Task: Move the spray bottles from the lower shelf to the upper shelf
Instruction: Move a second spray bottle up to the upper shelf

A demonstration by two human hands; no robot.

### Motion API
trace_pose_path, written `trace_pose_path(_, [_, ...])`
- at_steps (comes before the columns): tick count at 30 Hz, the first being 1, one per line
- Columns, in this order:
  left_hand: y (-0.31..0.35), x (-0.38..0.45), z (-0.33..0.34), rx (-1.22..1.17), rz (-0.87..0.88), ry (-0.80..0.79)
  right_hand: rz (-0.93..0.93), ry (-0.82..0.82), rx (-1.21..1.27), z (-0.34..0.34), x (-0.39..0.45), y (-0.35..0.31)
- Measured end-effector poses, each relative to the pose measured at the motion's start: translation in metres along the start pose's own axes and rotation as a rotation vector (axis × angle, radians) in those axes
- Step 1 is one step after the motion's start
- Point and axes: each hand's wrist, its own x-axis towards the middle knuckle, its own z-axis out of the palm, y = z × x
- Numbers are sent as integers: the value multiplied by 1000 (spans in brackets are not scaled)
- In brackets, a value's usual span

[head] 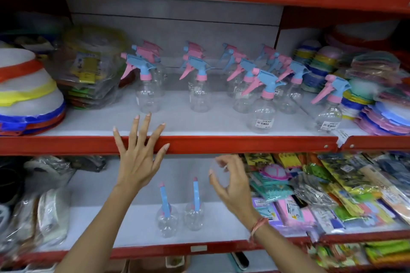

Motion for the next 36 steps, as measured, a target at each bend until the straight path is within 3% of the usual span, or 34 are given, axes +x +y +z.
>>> trace_pose_path(3, [0,0,4,-21,0,10,246,-280,-37,40,-32,13])
trace_pose_path(6, [-1,1,7,-18,0,27,494,-454,-66,70,-53,28])
trace_pose_path(12, [-3,0,9,-33,8,46,662,-427,-69,102,-75,35])
trace_pose_path(23, [-2,0,9,-62,3,34,404,-419,44,34,-52,-7])
trace_pose_path(36, [-2,1,4,-75,3,-26,82,-138,203,-60,58,-84])
